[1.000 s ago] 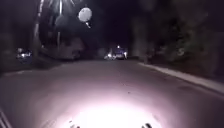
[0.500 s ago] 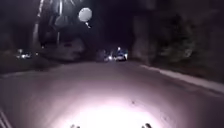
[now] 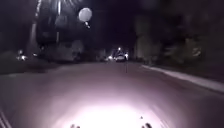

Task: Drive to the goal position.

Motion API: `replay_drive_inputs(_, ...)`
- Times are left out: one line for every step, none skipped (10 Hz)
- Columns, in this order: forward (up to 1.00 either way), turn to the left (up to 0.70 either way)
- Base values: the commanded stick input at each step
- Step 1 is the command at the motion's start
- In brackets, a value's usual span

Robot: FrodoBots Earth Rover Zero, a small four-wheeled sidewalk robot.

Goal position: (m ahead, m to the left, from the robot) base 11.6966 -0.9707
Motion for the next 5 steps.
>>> replay_drive_inputs(0.7,0.0)
replay_drive_inputs(0.7,0.0)
replay_drive_inputs(0.7,0.0)
replay_drive_inputs(0.7,0.0)
replay_drive_inputs(0.7,0.0)
